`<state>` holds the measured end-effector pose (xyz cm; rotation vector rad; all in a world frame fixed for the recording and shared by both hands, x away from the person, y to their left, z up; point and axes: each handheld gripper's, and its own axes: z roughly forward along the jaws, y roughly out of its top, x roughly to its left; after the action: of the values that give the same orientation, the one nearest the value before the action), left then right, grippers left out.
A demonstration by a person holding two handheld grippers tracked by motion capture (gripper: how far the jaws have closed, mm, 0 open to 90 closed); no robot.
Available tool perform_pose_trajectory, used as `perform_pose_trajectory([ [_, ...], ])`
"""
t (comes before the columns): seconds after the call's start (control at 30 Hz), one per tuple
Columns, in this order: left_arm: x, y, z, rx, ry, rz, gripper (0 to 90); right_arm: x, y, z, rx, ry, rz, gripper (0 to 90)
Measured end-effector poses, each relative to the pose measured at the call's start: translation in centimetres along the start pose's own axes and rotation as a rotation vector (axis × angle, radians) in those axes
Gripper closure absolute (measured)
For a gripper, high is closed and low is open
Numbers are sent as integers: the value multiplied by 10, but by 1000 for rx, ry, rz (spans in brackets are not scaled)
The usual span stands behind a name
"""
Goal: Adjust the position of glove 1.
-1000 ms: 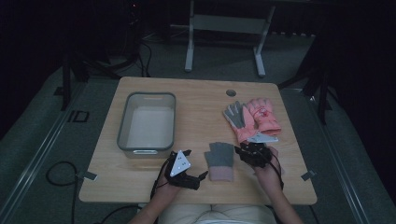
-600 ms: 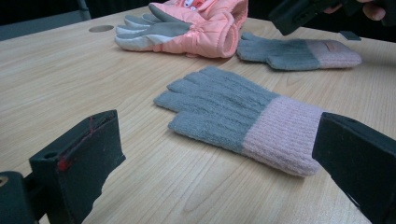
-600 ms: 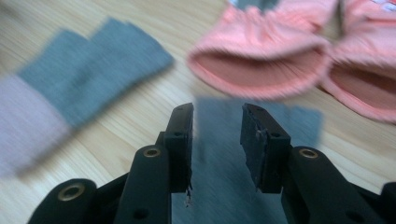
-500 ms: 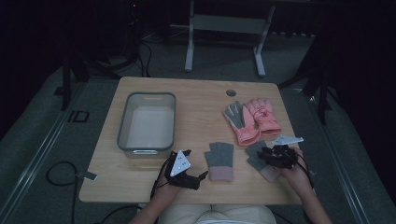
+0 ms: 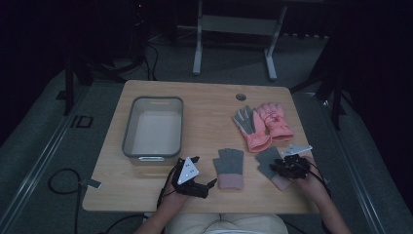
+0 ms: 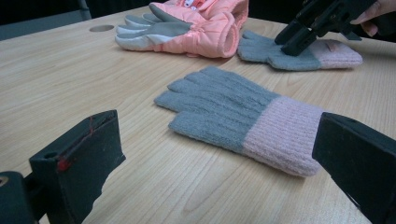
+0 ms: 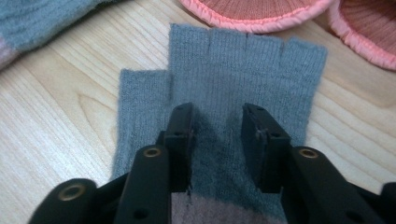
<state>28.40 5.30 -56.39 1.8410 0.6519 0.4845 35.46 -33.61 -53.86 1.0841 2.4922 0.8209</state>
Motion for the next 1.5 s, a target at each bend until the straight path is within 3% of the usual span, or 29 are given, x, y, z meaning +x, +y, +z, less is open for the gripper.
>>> perform_pose_trajectory([
  [0.2, 0, 0, 0, 0, 0, -1, 10, 8, 4, 1, 31, -36, 16, 789],
  [0.37, 0, 0, 0, -1, -2, 1, 10, 10, 5, -5, 23, -57, 107, 847],
  [0.43, 0, 0, 0, 0, -3, 3, 10, 12, 6, -10, 17, -55, 114, 848],
  [0.47, 0, 0, 0, -1, -2, 3, 10, 14, 8, -16, 1, -60, 126, 848],
  [0.5, 0, 0, 0, -2, -1, -1, 10, 18, 13, -35, -42, -70, 170, 848],
  [0.6, 1, 0, 0, -3, 1, 2, 10, 25, 19, -56, -99, -97, 202, 847],
  [0.77, 1, 0, 0, -4, -4, 4, 10, 34, 25, -66, -142, -117, 237, 846],
  [0.87, 0, 0, 0, -5, -2, 1, 10, 37, 24, -66, -157, -143, 282, 846],
  [0.93, 0, 0, 0, -5, 0, 7, 10, 46, 19, -55, -139, -189, 319, 846],
  [1.0, 0, 0, 0, -4, 0, 9, 10, 47, 18, -52, -125, -191, 323, 846],
  [1.03, 0, 0, 0, -5, 0, 9, 10, 48, 12, -45, -118, -195, 363, 846],
  [1.17, 0, 0, 0, -6, 1, 10, 10, 48, 6, -38, -112, -198, 404, 845],
  [1.3, 0, 0, 0, -5, -7, 2, 10, 45, -5, -26, -112, -207, 477, 845],
  [1.37, 0, 0, 0, -4, -7, 4, 10, 44, -7, -21, -111, -208, 500, 844],
  [1.5, 0, 0, 0, -4, -6, 8, 10, 43, -9, -14, -94, -226, 501, 836],
])
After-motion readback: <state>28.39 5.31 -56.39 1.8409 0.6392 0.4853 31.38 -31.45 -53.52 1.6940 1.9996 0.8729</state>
